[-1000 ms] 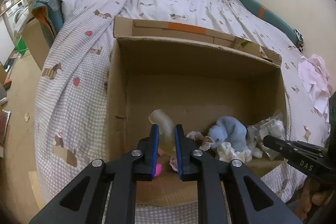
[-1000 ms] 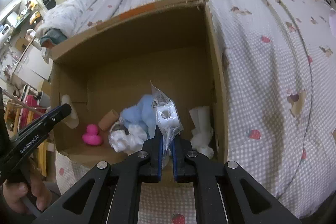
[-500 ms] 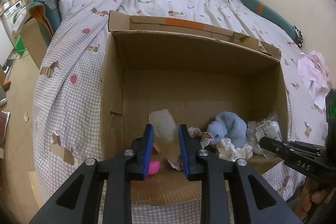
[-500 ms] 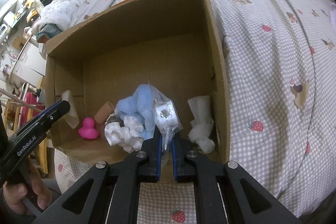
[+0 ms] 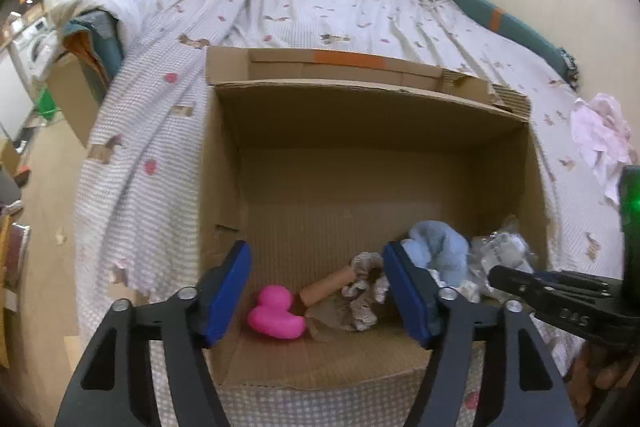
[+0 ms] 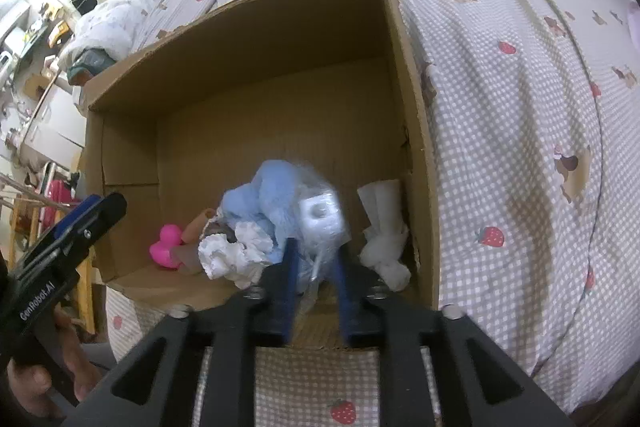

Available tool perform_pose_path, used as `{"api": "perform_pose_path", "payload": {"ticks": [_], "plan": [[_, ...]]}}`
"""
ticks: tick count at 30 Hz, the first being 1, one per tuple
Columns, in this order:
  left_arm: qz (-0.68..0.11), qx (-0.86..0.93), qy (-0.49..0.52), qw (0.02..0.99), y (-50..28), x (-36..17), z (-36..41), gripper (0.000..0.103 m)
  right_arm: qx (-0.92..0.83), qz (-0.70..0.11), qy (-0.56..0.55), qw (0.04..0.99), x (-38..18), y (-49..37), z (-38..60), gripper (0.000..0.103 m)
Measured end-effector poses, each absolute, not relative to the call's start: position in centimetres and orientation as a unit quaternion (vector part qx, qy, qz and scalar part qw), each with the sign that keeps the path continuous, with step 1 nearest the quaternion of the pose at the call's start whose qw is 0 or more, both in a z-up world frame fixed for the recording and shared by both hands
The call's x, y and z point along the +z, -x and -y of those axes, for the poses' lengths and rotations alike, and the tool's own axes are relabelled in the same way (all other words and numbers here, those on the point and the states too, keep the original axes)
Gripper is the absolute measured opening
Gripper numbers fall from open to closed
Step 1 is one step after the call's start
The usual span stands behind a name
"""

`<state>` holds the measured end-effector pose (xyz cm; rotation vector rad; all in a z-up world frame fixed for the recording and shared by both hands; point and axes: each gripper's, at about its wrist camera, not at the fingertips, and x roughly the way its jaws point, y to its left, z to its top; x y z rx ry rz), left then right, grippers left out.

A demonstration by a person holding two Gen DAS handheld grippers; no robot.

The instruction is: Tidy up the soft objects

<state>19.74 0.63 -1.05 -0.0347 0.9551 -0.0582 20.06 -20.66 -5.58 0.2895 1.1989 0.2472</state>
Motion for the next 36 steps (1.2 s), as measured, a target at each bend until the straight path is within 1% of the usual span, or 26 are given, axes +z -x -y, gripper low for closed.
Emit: {"api": "perform_pose_path", "payload": {"ticks": [1, 2, 4, 5, 7, 12, 14, 16, 22, 24, 25, 27, 31, 34, 35, 36], "plan": [[-0.455, -0.017, 0.016, 0.89, -19.6, -0.9, -0.7, 0.068, 0.115, -0.557, -0.138, 0.811, -5.5, -20.0, 20.8, 0.054], [-0.453, -0.014, 0.018, 0.891, -19.5, -0.8, -0.8, 0.069, 0.114, -0.552, -0.141, 0.814, -5.2, -19.9, 20.9, 0.071], [-0.451, -0.012, 0.021, 0.892, -19.3, -0.6, -1.0, 0.069, 0.119, -0.534, -0.149, 0.824, -4.5, -19.7, 21.2, 0.072], [-0.449, -0.01, 0.02, 0.893, -19.2, -0.4, -1.1, 0.069, 0.117, -0.528, -0.147, 0.828, -4.1, -19.6, 21.2, 0.076], [-0.439, -0.017, 0.017, 0.898, -19.0, 0.2, -1.2, 0.069, 0.117, -0.518, -0.149, 0.834, -3.6, -19.5, 21.3, 0.078], [-0.417, -0.007, 0.014, 0.909, -17.9, 1.9, -1.6, 0.069, 0.132, -0.49, -0.173, 0.844, -2.2, -18.9, 21.5, 0.08], [-0.411, 0.005, 0.014, 0.912, -17.4, 2.5, -2.0, 0.069, 0.135, -0.472, -0.168, 0.855, -1.4, -18.3, 21.4, 0.09], [-0.403, 0.018, 0.008, 0.915, -16.8, 3.1, -2.4, 0.069, 0.138, -0.451, -0.161, 0.867, -0.3, -17.8, 20.9, 0.097], [-0.383, 0.02, 0.014, 0.923, -14.4, 4.9, -3.6, 0.069, 0.139, -0.41, -0.13, 0.892, 1.9, -15.5, 20.4, 0.099], [-0.381, 0.022, 0.016, 0.924, -13.6, 5.1, -3.9, 0.077, 0.138, -0.404, -0.121, 0.896, 2.5, -14.9, 20.2, 0.1], [-0.381, 0.022, 0.019, 0.924, -13.1, 5.2, -4.1, 0.078, 0.139, -0.399, -0.118, 0.898, 2.8, -14.5, 20.2, 0.101], [-0.382, 0.022, 0.025, 0.924, -12.1, 5.3, -4.4, 0.078, 0.139, -0.392, -0.112, 0.902, 3.2, -13.6, 20.2, 0.103], [-0.381, 0.024, 0.019, 0.924, -10.1, 5.5, -4.3, 0.08, 0.147, -0.388, -0.119, 0.902, 3.1, -12.3, 20.3, 0.103], [-0.372, 0.019, 0.019, 0.928, -8.5, 5.9, -4.1, 0.089, 0.154, -0.389, -0.116, 0.901, 3.0, -11.3, 20.0, 0.103], [-0.368, 0.017, 0.019, 0.929, -8.1, 6.1, -4.1, 0.095, 0.154, -0.387, -0.112, 0.902, 2.9, -11.0, 19.9, 0.103], [-0.366, 0.015, 0.017, 0.93, -7.5, 6.2, -4.0, 0.098, 0.155, -0.385, -0.108, 0.903, 2.9, -10.6, 19.7, 0.103]]}}
